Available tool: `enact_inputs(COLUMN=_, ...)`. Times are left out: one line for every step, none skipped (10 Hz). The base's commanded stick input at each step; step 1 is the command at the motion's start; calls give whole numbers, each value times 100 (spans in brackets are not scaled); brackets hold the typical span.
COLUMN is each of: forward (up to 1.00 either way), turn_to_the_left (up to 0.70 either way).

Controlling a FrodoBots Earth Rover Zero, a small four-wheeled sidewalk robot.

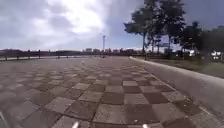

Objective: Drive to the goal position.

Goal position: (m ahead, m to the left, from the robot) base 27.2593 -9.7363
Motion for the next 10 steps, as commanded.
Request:
enact_inputs(forward=70, turn_to_the_left=0)
enact_inputs(forward=70, turn_to_the_left=0)
enact_inputs(forward=70, turn_to_the_left=0)
enact_inputs(forward=70, turn_to_the_left=0)
enact_inputs(forward=70, turn_to_the_left=0)
enact_inputs(forward=70, turn_to_the_left=0)
enact_inputs(forward=70, turn_to_the_left=0)
enact_inputs(forward=70, turn_to_the_left=0)
enact_inputs(forward=70, turn_to_the_left=0)
enact_inputs(forward=70, turn_to_the_left=0)
